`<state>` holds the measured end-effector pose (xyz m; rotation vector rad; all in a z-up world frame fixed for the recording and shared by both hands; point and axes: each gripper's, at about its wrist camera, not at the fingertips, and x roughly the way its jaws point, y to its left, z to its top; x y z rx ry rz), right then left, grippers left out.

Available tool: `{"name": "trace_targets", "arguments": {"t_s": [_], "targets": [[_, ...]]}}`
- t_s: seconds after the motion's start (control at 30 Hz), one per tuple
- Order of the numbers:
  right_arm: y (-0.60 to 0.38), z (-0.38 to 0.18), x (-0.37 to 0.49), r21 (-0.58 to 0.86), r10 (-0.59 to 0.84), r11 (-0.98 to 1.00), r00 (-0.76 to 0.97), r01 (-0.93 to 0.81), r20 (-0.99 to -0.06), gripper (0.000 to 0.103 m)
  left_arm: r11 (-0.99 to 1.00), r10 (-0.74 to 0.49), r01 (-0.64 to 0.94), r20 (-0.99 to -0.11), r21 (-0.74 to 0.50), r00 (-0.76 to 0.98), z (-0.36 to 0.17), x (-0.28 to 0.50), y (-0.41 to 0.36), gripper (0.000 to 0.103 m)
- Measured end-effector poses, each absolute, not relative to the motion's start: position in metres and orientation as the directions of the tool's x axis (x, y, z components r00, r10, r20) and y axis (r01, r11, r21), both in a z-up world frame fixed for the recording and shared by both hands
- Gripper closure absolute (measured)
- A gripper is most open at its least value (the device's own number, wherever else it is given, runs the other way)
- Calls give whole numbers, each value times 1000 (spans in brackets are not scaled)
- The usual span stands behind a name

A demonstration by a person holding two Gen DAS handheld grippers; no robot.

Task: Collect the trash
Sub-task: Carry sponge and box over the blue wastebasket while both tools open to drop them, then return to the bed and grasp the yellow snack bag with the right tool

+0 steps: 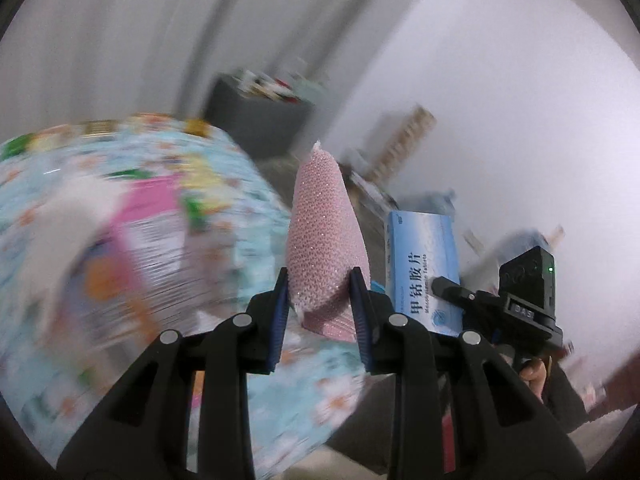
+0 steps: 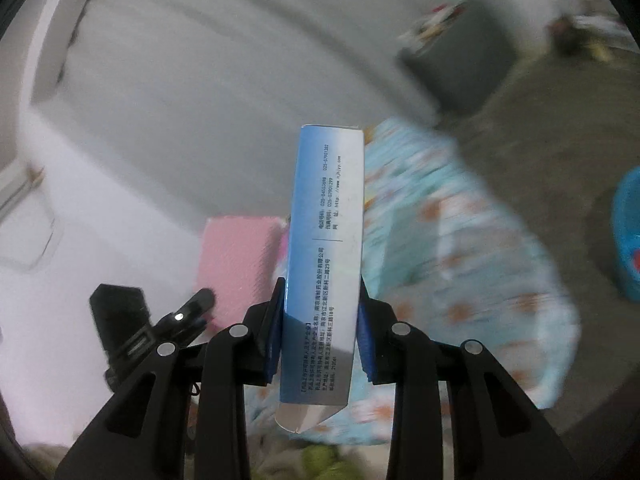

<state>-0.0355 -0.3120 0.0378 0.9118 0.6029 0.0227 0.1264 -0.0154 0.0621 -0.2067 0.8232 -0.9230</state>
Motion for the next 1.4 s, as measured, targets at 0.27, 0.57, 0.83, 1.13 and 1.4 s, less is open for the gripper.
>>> {"name": "trace_targets", "arguments": {"t_s": [0.27,0.57,0.83,1.13,1.4], "targets": [[-416,-7,-131,740,-52,414,826,529,-561,72,422,-743,788,-669,-448,17,45,151,-212,75],[-520,-81,-173,700,-195,188,725,689,-661,72,368,-590,843,-800,-392,-114,-35,149,-389,75],[-602,-179,-175,605,-263,48,595,794,-760,43,422,-494,844,-865,-331,-92,-107,160,-475,54],[-571,-212,-200,521,-228,32,514,853,-827,42,416,-504,869,-863,-267,-24,-82,151,-441,35],[-528,-140,-173,388,-302,283,465,877,-832,35,441,-585,864,-808,-244,71,18,140,-326,25]]}}
